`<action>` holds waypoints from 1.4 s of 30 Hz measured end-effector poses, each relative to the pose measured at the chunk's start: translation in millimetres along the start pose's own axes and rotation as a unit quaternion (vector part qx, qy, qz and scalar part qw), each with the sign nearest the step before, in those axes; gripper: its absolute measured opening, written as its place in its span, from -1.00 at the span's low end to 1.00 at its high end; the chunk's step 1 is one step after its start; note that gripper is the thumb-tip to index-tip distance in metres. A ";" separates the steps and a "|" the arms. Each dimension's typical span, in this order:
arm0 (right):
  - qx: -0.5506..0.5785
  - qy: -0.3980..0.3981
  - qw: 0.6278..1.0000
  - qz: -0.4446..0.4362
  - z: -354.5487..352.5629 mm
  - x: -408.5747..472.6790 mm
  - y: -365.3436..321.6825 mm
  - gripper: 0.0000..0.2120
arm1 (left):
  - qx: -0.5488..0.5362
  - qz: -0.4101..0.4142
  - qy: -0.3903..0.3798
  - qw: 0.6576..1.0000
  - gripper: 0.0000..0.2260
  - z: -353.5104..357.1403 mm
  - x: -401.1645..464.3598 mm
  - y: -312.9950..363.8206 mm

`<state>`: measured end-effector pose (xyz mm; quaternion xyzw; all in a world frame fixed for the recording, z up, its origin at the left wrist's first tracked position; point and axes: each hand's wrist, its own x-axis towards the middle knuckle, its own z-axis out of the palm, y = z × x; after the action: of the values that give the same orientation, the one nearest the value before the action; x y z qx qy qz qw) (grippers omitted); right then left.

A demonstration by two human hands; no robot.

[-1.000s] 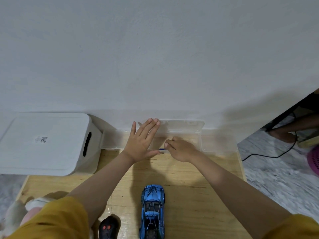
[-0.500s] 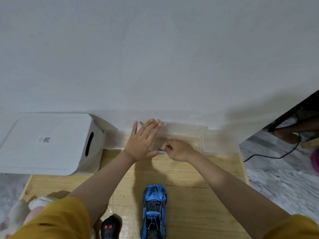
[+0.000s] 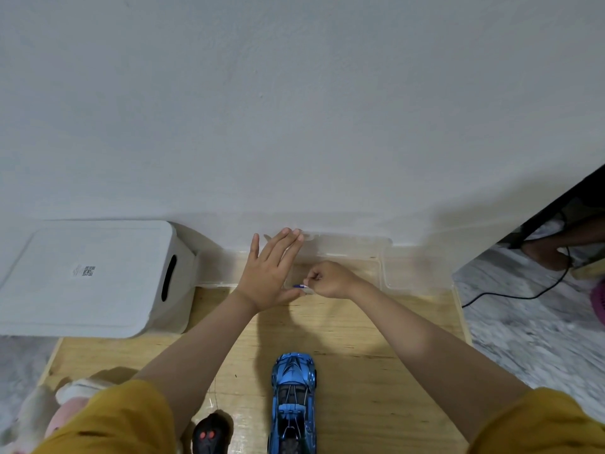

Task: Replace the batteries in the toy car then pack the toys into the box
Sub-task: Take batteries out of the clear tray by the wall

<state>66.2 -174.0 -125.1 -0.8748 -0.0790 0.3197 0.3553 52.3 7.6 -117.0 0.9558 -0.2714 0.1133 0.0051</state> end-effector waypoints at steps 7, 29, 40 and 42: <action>-0.027 0.083 0.995 -0.050 -21.7 -30.1 -5.8 -0.94 | -0.016 -0.018 0.022 0.999 -0.07 5.4 1.9 3.8; -0.254 0.291 0.917 -0.101 51.5 -98.4 94.0 -0.71 | -0.018 -0.024 -0.027 0.999 -0.04 -1.9 0.2 6.3; -0.206 0.382 0.877 -0.205 37.8 -97.3 78.0 -0.69 | -0.023 -0.015 -0.009 1.000 -0.07 2.6 -0.4 6.7; -0.185 0.442 0.840 -0.253 16.9 -91.4 64.9 -0.72 | -0.027 -0.015 0.000 1.000 -0.07 3.7 -0.1 7.4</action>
<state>-21.6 -245.5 -131.9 -0.9222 -0.1900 -0.2226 0.2528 49.2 1.1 -121.0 0.9592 -0.2602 0.1055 0.0325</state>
